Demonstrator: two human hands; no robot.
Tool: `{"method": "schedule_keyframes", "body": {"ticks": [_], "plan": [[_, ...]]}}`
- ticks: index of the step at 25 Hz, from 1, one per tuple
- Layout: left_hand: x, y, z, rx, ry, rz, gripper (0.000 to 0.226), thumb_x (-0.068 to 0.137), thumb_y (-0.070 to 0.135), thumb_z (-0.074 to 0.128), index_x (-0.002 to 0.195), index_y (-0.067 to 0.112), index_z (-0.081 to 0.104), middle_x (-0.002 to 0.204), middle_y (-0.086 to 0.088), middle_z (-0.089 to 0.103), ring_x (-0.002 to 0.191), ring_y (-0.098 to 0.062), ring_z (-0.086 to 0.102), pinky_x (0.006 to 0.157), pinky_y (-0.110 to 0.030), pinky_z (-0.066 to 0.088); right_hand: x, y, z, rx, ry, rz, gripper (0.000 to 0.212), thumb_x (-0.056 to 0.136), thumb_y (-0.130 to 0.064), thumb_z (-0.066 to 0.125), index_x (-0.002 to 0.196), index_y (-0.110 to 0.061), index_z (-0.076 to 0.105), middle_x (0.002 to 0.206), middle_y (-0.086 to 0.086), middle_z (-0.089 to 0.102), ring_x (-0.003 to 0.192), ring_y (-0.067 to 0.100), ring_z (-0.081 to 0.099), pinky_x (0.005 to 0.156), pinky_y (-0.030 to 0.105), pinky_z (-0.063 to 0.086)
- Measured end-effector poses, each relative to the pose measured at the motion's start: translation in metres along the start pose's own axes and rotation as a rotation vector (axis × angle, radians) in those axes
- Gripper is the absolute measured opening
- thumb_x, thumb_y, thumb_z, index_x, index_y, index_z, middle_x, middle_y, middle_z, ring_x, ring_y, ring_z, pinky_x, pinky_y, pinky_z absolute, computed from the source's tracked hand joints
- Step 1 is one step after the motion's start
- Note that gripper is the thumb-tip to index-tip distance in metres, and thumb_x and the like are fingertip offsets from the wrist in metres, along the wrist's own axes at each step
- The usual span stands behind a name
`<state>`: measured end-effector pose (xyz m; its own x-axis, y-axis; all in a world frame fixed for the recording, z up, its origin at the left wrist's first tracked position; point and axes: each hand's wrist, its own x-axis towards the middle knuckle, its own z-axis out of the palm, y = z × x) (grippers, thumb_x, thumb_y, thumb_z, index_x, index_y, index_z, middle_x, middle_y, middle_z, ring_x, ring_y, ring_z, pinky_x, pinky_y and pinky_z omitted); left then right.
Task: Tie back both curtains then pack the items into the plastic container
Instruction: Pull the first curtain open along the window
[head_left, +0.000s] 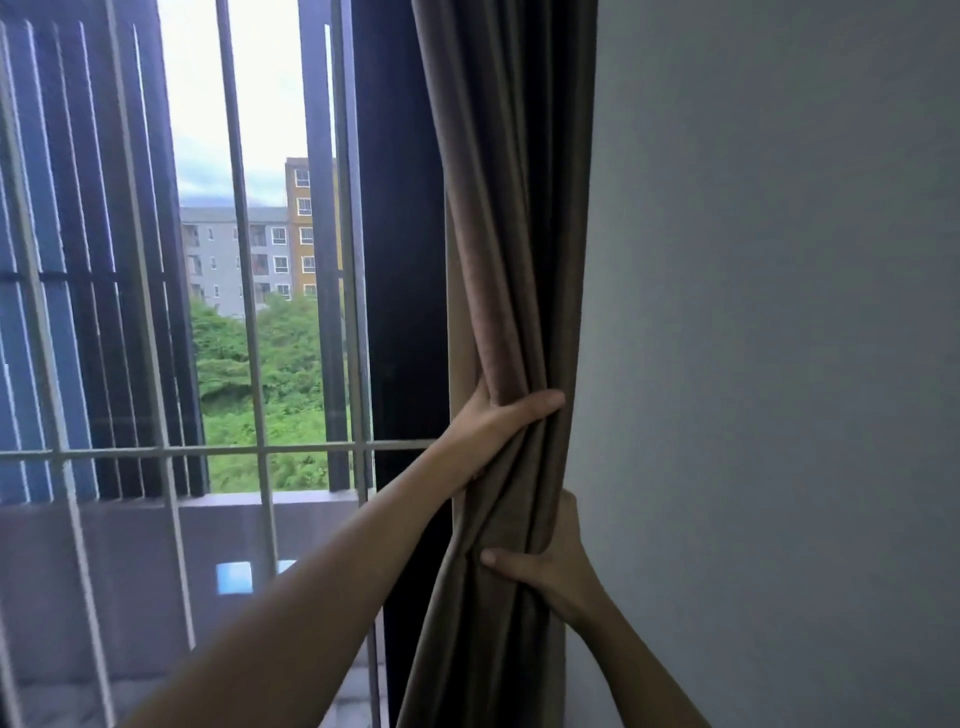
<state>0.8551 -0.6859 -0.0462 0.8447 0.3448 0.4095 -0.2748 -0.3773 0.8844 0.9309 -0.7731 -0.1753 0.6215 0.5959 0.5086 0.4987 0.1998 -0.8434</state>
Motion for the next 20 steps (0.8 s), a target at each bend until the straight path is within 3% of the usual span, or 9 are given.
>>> {"method": "schedule_keyframes", "body": {"ticks": [4, 6, 8, 11, 15, 20], "plan": [[-0.008, 0.011, 0.019, -0.057, -0.007, -0.038, 0.062, 0.067, 0.047, 0.075, 0.116, 0.016, 0.054, 0.100, -0.004, 0.067, 0.087, -0.015, 0.067, 0.072, -0.025, 0.055, -0.013, -0.002, -0.009, 0.012, 0.007, 0.057, 0.126, 0.037, -0.060, 0.085, 0.138, -0.029, 0.017, 0.135, -0.007, 0.036, 0.122, 0.011, 0.047, 0.107, 0.037, 0.041], [-0.012, 0.017, 0.028, -0.042, 0.003, -0.066, 0.046, 0.077, 0.043, 0.070, 0.112, 0.019, 0.054, 0.102, -0.004, 0.065, 0.090, -0.017, 0.065, 0.077, -0.028, 0.055, -0.020, -0.006, -0.015, 0.049, -0.043, 0.056, 0.112, 0.044, -0.051, 0.084, 0.138, -0.024, 0.027, 0.131, -0.002, 0.048, 0.113, 0.006, 0.055, 0.097, 0.029, 0.049], [-0.015, 0.021, 0.035, 0.076, 0.090, -0.056, 0.069, 0.072, 0.055, 0.070, 0.127, 0.019, 0.048, 0.110, 0.003, 0.060, 0.101, -0.016, 0.059, 0.094, -0.034, 0.049, -0.029, -0.010, -0.021, 0.084, -0.048, 0.036, 0.099, 0.047, -0.043, 0.078, 0.132, -0.025, 0.033, 0.122, -0.006, 0.053, 0.104, -0.002, 0.058, 0.083, 0.016, 0.052], [-0.027, 0.021, 0.044, 0.298, 0.278, 0.019, 0.078, 0.072, 0.062, 0.065, 0.136, 0.028, 0.035, 0.109, 0.017, 0.042, 0.113, -0.011, 0.039, 0.106, -0.036, 0.033, -0.042, -0.012, -0.028, 0.140, -0.030, 0.057, 0.092, 0.046, -0.040, 0.075, 0.129, -0.019, 0.041, 0.118, -0.003, 0.059, 0.101, 0.003, 0.061, 0.082, 0.019, 0.053], [-0.028, 0.010, 0.036, -0.035, 0.347, 0.101, 0.083, 0.068, 0.049, 0.077, 0.126, 0.028, 0.023, 0.115, 0.006, 0.048, 0.104, -0.010, 0.057, 0.093, -0.034, 0.049, -0.042, -0.018, -0.028, 0.145, -0.066, 0.095, 0.070, 0.050, -0.033, 0.075, 0.115, -0.023, 0.054, 0.109, 0.000, 0.065, 0.097, 0.011, 0.064, 0.080, 0.023, 0.055], [-0.033, 0.007, 0.015, -0.111, 0.175, 0.017, 0.062, 0.075, 0.043, 0.073, 0.124, 0.012, 0.053, 0.112, -0.007, 0.066, 0.098, -0.019, 0.067, 0.090, -0.038, 0.054, -0.048, -0.020, -0.016, 0.094, -0.105, 0.043, 0.078, 0.056, -0.030, 0.076, 0.127, -0.016, 0.048, 0.113, 0.004, 0.063, 0.101, 0.015, 0.064, 0.085, 0.029, 0.055]]}}
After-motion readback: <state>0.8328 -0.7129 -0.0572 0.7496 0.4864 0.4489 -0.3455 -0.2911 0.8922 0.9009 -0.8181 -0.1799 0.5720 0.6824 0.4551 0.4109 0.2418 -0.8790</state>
